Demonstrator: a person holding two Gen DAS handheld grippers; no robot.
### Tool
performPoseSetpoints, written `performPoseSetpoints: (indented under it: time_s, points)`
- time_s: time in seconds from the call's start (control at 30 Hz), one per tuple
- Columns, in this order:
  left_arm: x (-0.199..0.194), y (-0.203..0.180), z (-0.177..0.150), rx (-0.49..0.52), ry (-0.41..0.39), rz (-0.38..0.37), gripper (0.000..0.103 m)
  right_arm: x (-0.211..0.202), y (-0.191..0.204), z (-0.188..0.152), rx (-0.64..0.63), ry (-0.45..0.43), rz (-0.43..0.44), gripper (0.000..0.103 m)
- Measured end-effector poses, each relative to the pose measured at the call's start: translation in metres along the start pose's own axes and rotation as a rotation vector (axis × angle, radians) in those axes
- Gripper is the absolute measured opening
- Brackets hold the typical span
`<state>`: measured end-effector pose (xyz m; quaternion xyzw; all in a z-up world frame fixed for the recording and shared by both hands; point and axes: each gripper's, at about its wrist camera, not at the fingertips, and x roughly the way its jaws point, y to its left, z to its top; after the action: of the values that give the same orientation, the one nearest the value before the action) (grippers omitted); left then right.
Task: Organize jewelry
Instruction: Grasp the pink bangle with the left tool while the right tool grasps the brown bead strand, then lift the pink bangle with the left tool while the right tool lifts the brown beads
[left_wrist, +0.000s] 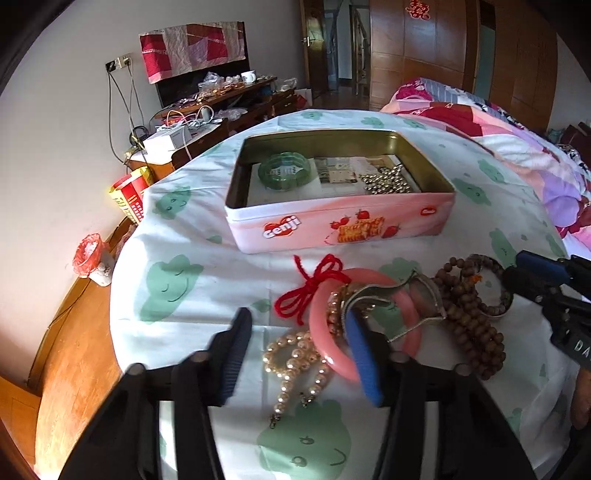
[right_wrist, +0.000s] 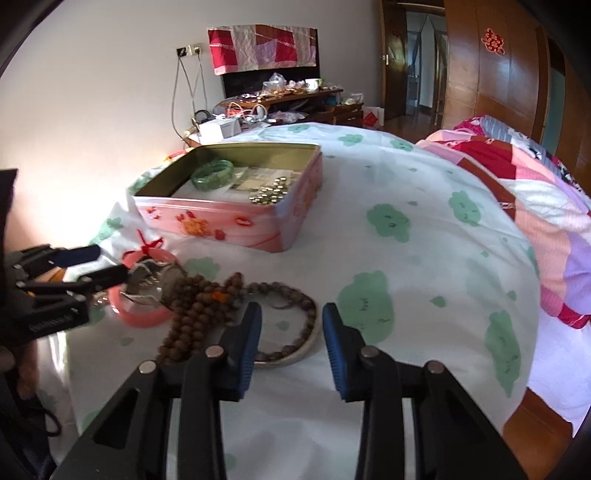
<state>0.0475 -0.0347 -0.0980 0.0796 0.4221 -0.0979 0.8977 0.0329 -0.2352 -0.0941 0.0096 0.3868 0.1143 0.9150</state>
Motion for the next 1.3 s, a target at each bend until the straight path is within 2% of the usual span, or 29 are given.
performPoseSetpoints:
  time_s: [0.03, 0.07, 0.13, 0.23, 0.47, 0.5, 0.63, 0.83, 0.87, 0.9, 0.93, 0.97, 1.0, 1.07, 1.1, 1.13, 1.17, 1.23, 1.3]
  points:
    - [0.001, 0.000, 0.000, 0.000, 0.010, -0.019, 0.016, 0.000, 0.004, 0.001, -0.009, -0.003, 0.002, 0.037]
    - [0.001, 0.000, 0.000, -0.001, 0.013, -0.042, 0.011, 0.001, 0.006, 0.001, -0.016, -0.003, 0.001, 0.037]
    - [0.000, -0.003, -0.001, 0.024, 0.005, -0.040, 0.011, 0.001, 0.011, 0.001, -0.026, -0.005, 0.010, 0.037]
    - [0.000, 0.001, -0.001, 0.006, 0.009, -0.078, 0.010, 0.002, 0.018, 0.000, -0.037, 0.001, 0.020, 0.037]
    - [-0.020, 0.013, 0.010, -0.018, -0.037, -0.090, 0.008, -0.007, 0.027, 0.003, -0.044, -0.013, 0.065, 0.037]
    - [-0.022, 0.014, 0.011, -0.019, -0.044, -0.088, 0.000, -0.008, 0.029, 0.003, -0.046, -0.012, 0.073, 0.038]
    - [-0.030, 0.019, 0.015, -0.024, -0.063, -0.084, 0.000, -0.002, 0.045, 0.000, -0.084, 0.013, 0.106, 0.038]
    - [-0.014, 0.021, 0.014, -0.035, -0.020, -0.089, 0.000, 0.016, 0.057, -0.008, -0.125, 0.078, 0.100, 0.040]
    - [-0.011, 0.022, 0.014, -0.048, -0.008, -0.092, 0.001, 0.018, 0.057, -0.009, -0.126, 0.086, 0.097, 0.040]
    - [-0.007, 0.024, 0.013, -0.068, 0.003, -0.114, 0.007, 0.021, 0.057, -0.010, -0.125, 0.097, 0.093, 0.040]
    - [-0.005, 0.025, 0.013, -0.081, 0.009, -0.123, 0.025, 0.022, 0.057, -0.011, -0.125, 0.104, 0.092, 0.040]
    - [-0.002, 0.027, 0.013, -0.099, 0.012, -0.121, 0.036, 0.024, 0.057, -0.013, -0.126, 0.114, 0.091, 0.040]
    - [-0.002, 0.027, 0.012, -0.104, 0.005, -0.121, 0.052, 0.024, 0.057, -0.013, -0.130, 0.109, 0.089, 0.040]
    - [0.000, 0.026, 0.012, -0.102, -0.003, -0.127, 0.053, 0.023, 0.057, -0.013, -0.133, 0.107, 0.086, 0.038]
    - [0.002, 0.025, 0.013, -0.100, 0.003, -0.126, 0.053, 0.023, 0.058, -0.013, -0.132, 0.107, 0.089, 0.030]
    - [0.004, 0.024, 0.014, -0.091, 0.010, -0.128, 0.053, 0.022, 0.057, -0.013, -0.132, 0.104, 0.089, 0.028]
    - [0.008, 0.020, 0.015, -0.072, 0.019, -0.126, 0.051, 0.021, 0.057, -0.013, -0.130, 0.103, 0.092, 0.026]
    - [0.014, 0.014, 0.016, -0.039, 0.031, -0.137, 0.021, 0.020, 0.057, -0.014, -0.128, 0.097, 0.100, 0.025]
    - [0.013, 0.012, 0.018, -0.031, 0.043, -0.157, 0.012, 0.017, 0.059, -0.014, -0.134, 0.084, 0.105, 0.024]
